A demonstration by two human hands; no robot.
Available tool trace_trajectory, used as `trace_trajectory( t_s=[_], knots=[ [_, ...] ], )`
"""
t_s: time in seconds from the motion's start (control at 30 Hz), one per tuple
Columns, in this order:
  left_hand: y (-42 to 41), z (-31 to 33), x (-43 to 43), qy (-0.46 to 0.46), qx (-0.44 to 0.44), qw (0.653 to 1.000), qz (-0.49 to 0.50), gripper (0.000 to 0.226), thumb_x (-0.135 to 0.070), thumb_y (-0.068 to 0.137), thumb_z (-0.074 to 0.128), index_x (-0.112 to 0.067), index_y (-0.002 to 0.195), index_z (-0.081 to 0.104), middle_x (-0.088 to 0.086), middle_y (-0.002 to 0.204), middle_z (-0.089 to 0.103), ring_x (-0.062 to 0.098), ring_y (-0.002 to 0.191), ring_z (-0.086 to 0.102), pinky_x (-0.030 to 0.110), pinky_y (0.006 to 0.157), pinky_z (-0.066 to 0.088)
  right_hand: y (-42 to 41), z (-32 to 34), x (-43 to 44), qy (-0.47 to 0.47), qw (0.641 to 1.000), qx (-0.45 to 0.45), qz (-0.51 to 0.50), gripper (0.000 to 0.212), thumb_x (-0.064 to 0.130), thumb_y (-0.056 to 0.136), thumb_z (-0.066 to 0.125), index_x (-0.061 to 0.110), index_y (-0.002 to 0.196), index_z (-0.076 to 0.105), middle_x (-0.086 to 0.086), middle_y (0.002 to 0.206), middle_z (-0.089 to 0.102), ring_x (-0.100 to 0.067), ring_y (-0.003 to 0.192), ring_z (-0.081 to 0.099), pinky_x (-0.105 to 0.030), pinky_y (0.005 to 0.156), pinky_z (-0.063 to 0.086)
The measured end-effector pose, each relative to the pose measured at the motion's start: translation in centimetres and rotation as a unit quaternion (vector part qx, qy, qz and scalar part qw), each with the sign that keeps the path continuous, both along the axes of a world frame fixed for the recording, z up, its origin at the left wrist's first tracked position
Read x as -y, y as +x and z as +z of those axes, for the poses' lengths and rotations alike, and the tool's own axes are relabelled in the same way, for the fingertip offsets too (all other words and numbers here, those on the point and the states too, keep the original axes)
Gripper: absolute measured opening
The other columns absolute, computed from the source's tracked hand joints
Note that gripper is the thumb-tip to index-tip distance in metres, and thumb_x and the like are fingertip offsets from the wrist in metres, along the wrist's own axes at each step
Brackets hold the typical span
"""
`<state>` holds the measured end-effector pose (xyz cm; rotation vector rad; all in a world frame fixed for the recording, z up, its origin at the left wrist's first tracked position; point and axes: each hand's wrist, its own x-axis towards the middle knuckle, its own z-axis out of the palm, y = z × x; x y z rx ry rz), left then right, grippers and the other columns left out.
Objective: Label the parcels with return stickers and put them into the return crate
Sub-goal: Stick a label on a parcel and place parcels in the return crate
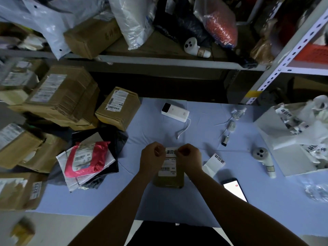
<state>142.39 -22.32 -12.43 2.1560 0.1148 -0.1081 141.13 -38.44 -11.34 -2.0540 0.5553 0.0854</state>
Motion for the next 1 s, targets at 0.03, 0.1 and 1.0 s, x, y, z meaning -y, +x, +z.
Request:
trace_trajectory(
  t_s=[0.03, 0.1, 1.0],
  knots=[
    [0.2, -0.5, 0.1, 0.015, 0.002, 1.000, 0.001, 0.008, -0.026, 0.094, 0.068, -0.019, 0.096, 0.065, -0.001, 0.095, 0.063, 0.012, 0.081, 0.065, 0.017, 0.063, 0.052, 0.2, -0.2, -0.3, -0.007, 1.000, -0.007, 0.001, 0.011, 0.016, 0.085, 0.078, 0.020, 0.081, 0.068, 0.009, 0.074, 0.068, -0.007, 0.069, 0.066, -0.015, 0.056, 0.047],
    [0.6, -1.4, 0.1, 0.046, -0.004, 0.999, -0.005, 0.019, -0.033, 0.092, 0.070, -0.022, 0.107, 0.065, 0.001, 0.106, 0.055, 0.014, 0.092, 0.058, 0.023, 0.074, 0.051, 0.4, -0.5, -0.6, -0.040, 0.999, -0.016, 0.011, 0.006, 0.016, 0.086, 0.075, 0.019, 0.084, 0.071, 0.011, 0.076, 0.067, -0.006, 0.070, 0.062, -0.006, 0.053, 0.037],
    [-6.0, -4.0, -5.1, -0.216, -0.148, 0.965, -0.007, 0.013, -0.031, 0.098, 0.065, -0.034, 0.110, 0.071, -0.002, 0.104, 0.076, 0.007, 0.091, 0.073, 0.022, 0.077, 0.060, -6.1, -0.7, -3.7, -0.087, 0.995, -0.043, 0.005, 0.032, 0.043, 0.096, 0.063, 0.028, 0.123, 0.069, 0.007, 0.105, 0.076, -0.010, 0.082, 0.072, -0.032, 0.068, 0.061]
  ],
)
